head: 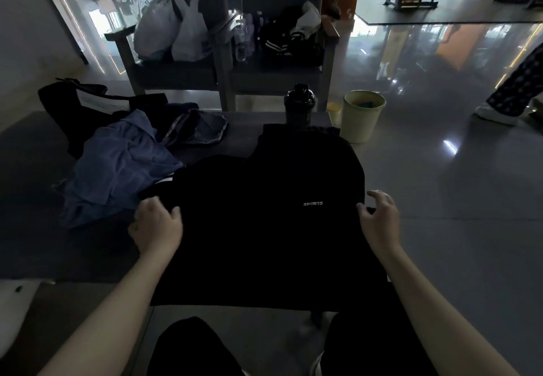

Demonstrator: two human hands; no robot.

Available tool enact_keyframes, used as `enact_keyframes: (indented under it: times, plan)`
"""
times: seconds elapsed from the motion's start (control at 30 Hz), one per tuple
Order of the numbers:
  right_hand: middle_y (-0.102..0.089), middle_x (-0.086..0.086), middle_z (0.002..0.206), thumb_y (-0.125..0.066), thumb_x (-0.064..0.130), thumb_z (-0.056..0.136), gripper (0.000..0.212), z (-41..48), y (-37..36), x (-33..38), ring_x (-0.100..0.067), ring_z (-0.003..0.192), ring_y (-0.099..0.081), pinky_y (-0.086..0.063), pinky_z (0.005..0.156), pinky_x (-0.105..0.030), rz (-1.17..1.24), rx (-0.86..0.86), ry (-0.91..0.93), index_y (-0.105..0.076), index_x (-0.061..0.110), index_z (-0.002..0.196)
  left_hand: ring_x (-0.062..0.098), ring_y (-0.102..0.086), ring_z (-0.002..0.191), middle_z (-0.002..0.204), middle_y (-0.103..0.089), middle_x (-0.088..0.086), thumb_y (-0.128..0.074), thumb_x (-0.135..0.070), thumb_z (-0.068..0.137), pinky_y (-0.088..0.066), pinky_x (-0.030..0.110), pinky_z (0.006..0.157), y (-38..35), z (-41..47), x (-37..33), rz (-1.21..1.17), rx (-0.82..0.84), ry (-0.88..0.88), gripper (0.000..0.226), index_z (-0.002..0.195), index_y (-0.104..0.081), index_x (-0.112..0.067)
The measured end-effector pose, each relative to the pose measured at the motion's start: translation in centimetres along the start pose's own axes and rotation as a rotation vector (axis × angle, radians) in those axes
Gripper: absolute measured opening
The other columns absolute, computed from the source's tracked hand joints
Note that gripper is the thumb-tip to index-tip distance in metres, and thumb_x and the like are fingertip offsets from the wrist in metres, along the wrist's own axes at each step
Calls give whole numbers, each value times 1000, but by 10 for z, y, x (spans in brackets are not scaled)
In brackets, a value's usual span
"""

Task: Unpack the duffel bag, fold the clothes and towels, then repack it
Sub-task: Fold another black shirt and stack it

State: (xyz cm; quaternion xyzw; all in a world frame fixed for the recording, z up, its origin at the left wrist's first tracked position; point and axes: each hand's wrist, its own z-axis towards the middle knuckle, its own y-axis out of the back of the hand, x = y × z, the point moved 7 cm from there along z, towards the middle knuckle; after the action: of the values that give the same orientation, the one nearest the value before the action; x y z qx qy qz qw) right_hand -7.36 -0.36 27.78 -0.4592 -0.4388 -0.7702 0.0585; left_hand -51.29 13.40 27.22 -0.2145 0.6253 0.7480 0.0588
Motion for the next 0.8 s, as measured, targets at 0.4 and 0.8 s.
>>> enact_keyframes:
  times: [0.4, 0.8]
  plan:
    - [4, 4, 160, -27, 51, 99, 61, -27, -69, -28, -16, 146, 10, 1, 119, -40, -479, 526, 188, -11, 24, 152, 17, 9, 147, 160, 11, -2, -18, -55, 99, -2, 45, 118, -89, -57, -54, 272, 518, -443, 64, 153, 2, -27]
    - [-36, -9, 150, -45, 24, 99, 46, 20, -48, -28, -25, 138, -31, -26, 113, -41, -33, 194, 0, -40, 7, 141, 20, 0, 148, 161, -2, 0, -31, -46, 100, -7, 47, 117, -75, -47, -120, 321, 352, -553, 61, 152, -15, -19]
